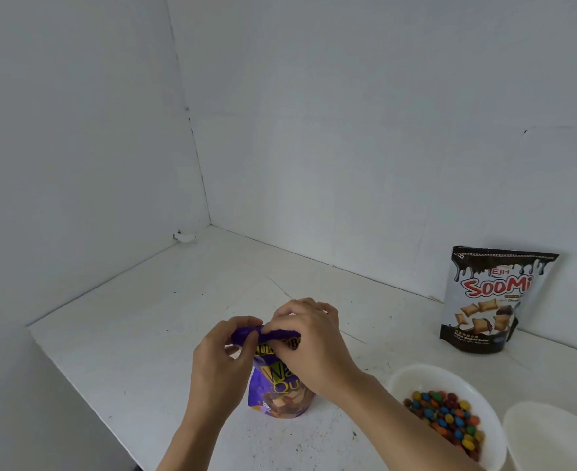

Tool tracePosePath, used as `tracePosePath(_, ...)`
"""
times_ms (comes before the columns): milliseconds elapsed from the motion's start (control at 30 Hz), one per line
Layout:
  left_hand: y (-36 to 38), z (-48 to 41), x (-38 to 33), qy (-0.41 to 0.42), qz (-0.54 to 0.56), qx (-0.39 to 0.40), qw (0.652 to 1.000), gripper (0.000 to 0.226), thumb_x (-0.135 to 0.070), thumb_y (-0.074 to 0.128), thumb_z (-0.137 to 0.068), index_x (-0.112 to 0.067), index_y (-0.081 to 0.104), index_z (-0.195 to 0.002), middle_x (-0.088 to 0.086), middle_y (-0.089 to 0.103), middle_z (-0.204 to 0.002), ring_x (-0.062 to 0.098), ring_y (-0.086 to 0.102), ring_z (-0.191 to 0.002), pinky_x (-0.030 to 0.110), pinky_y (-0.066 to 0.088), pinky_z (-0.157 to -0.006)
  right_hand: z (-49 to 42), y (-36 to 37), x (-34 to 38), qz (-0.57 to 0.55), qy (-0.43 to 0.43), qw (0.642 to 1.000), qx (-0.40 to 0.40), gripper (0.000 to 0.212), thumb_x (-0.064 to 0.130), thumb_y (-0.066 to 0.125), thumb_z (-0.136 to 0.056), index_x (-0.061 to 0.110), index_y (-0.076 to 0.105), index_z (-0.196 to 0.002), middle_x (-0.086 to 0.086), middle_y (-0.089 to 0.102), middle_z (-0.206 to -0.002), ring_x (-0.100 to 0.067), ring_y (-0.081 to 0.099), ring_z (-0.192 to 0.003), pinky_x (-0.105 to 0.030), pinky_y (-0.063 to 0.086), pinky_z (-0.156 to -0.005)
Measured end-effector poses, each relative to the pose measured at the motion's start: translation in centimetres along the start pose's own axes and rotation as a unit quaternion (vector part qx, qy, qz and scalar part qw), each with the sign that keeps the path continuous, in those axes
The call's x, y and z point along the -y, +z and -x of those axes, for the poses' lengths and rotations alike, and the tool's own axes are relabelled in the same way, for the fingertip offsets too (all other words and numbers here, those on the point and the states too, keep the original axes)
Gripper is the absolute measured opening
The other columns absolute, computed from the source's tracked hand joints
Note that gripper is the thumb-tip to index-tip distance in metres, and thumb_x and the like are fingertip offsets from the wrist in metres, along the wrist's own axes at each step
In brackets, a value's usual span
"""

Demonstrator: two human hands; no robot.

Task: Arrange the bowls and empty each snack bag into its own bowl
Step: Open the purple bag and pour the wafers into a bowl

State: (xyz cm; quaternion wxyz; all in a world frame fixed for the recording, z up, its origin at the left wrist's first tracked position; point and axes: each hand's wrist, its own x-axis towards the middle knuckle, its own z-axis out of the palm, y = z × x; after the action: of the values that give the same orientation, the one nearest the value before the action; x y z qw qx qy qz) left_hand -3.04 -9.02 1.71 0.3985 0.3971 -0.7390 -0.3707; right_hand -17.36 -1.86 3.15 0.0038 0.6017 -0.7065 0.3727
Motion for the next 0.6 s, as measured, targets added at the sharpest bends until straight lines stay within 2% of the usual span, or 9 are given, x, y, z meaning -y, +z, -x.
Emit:
tracePosePath(100,-0.4,0.2,0.0,0.003,0.008,-0.025,1.000,0.027,-0.004,0.073,-0.088,-0.031,0.076,-0.088,-0.021,0.075,-0.081,0.004,0.071,-0.082,0.028,0.059,-0.075,-0.2,0.0,0.3,-0.008,0.006,1.000,0.008,0.018,0.030,0.069,-0.091,0.036,0.075,-0.108,0.017,0.067,-0.108,0.000,0.054,-0.106,-0.037,0.023,-0.114)
tracePosePath(167,-0.7,0.4,0.2,-0.003,0.026,-0.047,0.999,0.027,-0.004,0.078,-0.084,-0.031,0.076,-0.084,-0.022,0.075,-0.081,0.003,0.072,-0.080,0.029,0.060,-0.071,-0.4,-0.2,0.6,-0.015,-0.002,1.000,0.027,0.019,0.029,0.068,-0.093,0.033,0.075,-0.110,0.015,0.068,-0.110,0.000,0.057,-0.100,-0.034,0.024,-0.116)
tracePosePath(200,-0.7,0.6,0.3,-0.006,0.034,-0.055,0.998,0.026,-0.004,0.079,-0.083,-0.031,0.077,-0.084,-0.022,0.075,-0.081,0.004,0.073,-0.080,0.030,0.061,-0.070,-0.5,-0.4,0.8,-0.023,-0.009,0.999,0.035,0.019,0.027,0.068,-0.094,0.031,0.076,-0.111,0.013,0.069,-0.110,0.000,0.056,-0.096,-0.030,0.032,-0.112)
tracePosePath(267,-0.7,0.8,0.5,-0.009,0.044,-0.065,0.997,0.026,-0.004,0.080,-0.082,-0.030,0.078,-0.084,-0.021,0.076,-0.082,0.004,0.074,-0.080,0.029,0.062,-0.068,-0.6,-0.6,1.0,-0.039,-0.020,0.998,0.047,0.020,0.024,0.069,-0.093,0.027,0.077,-0.111,0.010,0.070,-0.107,-0.001,0.059,-0.091,-0.022,0.051,-0.094)
tracePosePath(333,-0.7,0.9,0.7,-0.013,0.053,-0.067,0.996,0.025,-0.004,0.080,-0.082,-0.030,0.078,-0.085,-0.019,0.076,-0.083,0.005,0.074,-0.080,0.024,0.061,-0.065,-0.8,-0.8,1.2,-0.048,-0.020,0.997,0.060,0.019,0.022,0.069,-0.092,0.025,0.077,-0.109,0.008,0.071,-0.106,-0.007,0.065,-0.091,-0.019,0.056,-0.081)
tracePosePath(467,-1.2,0.6,0.7,-0.005,0.024,-0.038,0.999,0.024,-0.008,0.080,-0.082,-0.031,0.078,-0.088,-0.018,0.076,-0.085,0.004,0.074,-0.081,0.021,0.058,-0.066,-1.2,-1.1,1.9,-0.047,-0.015,0.995,0.092,0.013,0.020,0.068,-0.091,0.021,0.072,-0.104,0.005,0.069,-0.103,-0.013,0.067,-0.091,-0.031,0.058,-0.086)
tracePosePath(533,-1.4,0.5,0.7,-0.005,0.020,-0.031,0.999,0.023,-0.008,0.080,-0.082,-0.030,0.078,-0.089,-0.022,0.075,-0.085,0.002,0.073,-0.081,0.022,0.057,-0.068,-1.5,-1.2,2.3,-0.030,-0.012,0.993,0.117,0.011,0.019,0.065,-0.093,0.020,0.066,-0.103,0.005,0.066,-0.103,-0.014,0.065,-0.091,-0.036,0.053,-0.091)
tracePosePath(600,-1.6,0.6,0.8,-0.007,0.018,-0.038,0.999,0.022,-0.008,0.080,-0.082,-0.028,0.078,-0.090,-0.018,0.076,-0.086,0.005,0.074,-0.081,0.021,0.057,-0.068,-1.9,-1.2,2.6,-0.010,-0.016,0.990,0.141,0.010,0.020,0.063,-0.094,0.020,0.060,-0.103,0.004,0.065,-0.104,-0.016,0.064,-0.091,-0.040,0.048,-0.095)
